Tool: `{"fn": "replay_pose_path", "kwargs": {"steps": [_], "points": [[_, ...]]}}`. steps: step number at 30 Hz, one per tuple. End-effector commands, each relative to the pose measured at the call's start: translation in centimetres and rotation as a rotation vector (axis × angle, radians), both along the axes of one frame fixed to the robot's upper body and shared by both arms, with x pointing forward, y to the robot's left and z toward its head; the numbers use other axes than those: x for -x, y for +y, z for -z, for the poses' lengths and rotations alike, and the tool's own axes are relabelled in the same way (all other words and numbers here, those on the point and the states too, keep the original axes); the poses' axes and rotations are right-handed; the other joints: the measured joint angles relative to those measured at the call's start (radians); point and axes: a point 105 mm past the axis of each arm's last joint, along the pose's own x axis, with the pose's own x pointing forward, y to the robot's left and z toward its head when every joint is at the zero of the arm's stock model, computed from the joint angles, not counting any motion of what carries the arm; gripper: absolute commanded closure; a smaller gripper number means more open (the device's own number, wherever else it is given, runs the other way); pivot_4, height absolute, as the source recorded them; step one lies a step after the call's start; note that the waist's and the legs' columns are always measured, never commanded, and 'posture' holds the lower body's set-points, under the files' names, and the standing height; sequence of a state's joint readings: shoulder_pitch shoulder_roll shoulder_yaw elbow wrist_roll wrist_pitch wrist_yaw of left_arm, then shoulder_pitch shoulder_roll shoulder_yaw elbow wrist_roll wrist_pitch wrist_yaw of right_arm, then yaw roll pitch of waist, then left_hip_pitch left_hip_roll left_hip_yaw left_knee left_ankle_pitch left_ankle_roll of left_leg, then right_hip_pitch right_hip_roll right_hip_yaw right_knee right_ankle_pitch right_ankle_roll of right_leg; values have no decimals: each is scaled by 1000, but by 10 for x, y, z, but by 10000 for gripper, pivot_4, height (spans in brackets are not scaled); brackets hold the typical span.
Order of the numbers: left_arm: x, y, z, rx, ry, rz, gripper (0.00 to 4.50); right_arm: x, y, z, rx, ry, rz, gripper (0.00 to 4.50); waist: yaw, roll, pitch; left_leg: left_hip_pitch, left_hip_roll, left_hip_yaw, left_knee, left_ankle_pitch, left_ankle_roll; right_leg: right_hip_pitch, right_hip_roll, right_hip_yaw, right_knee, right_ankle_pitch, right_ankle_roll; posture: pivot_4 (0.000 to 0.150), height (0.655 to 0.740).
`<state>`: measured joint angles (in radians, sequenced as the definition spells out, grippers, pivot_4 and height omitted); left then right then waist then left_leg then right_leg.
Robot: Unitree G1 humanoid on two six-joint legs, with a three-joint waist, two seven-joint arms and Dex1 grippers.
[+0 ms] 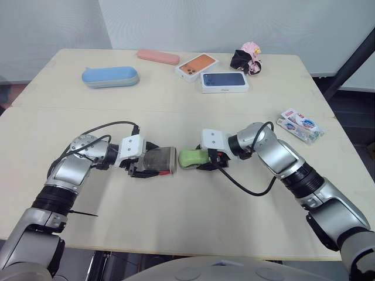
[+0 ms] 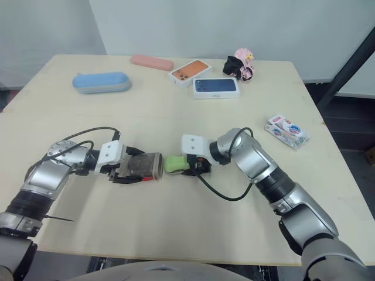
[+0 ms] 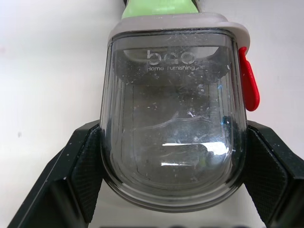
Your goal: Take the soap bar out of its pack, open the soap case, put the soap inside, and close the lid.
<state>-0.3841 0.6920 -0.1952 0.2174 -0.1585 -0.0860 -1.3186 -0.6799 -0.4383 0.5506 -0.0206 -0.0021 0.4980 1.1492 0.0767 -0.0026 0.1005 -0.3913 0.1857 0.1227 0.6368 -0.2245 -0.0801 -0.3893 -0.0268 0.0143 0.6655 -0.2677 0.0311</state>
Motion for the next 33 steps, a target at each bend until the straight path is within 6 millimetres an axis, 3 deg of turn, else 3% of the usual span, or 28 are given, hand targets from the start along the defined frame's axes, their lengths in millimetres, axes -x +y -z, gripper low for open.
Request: {"fn": "replay_pose_path", "kwargs": {"steps": [1,27,29,32,33], "points": [[-3,-4,-11,25,-37,6,10234,-1,5,-17,-21,-37,-7,19411,2,0,0,0,0,0,0,0,0,0,0,0,0,0,0,1500,7400],[-13,-40,-20,117,-65,32,10234,-8,20,-34,9,-82,31,19411,1,0,0,0,0,0,0,0,0,-1,0,1,1,0,0,1500,7400],[-13,-40,-19,114,-64,30,10234,-7,20,-36,-1,-69,34,9209,2,0,0,0,0,0,0,0,0,-1,0,1,1,0,0,1500,7400],[-14,-39,-19,110,-65,28,10234,-4,17,-37,-1,-57,19,356,4,0,0,0,0,0,0,0,0,-1,0,1,1,0,0,1500,7400],[-14,-39,-19,110,-65,28,10234,-3,17,-38,-3,-55,14,356,4,0,0,0,0,0,0,0,0,-1,0,1,1,0,0,1500,7400]]}}
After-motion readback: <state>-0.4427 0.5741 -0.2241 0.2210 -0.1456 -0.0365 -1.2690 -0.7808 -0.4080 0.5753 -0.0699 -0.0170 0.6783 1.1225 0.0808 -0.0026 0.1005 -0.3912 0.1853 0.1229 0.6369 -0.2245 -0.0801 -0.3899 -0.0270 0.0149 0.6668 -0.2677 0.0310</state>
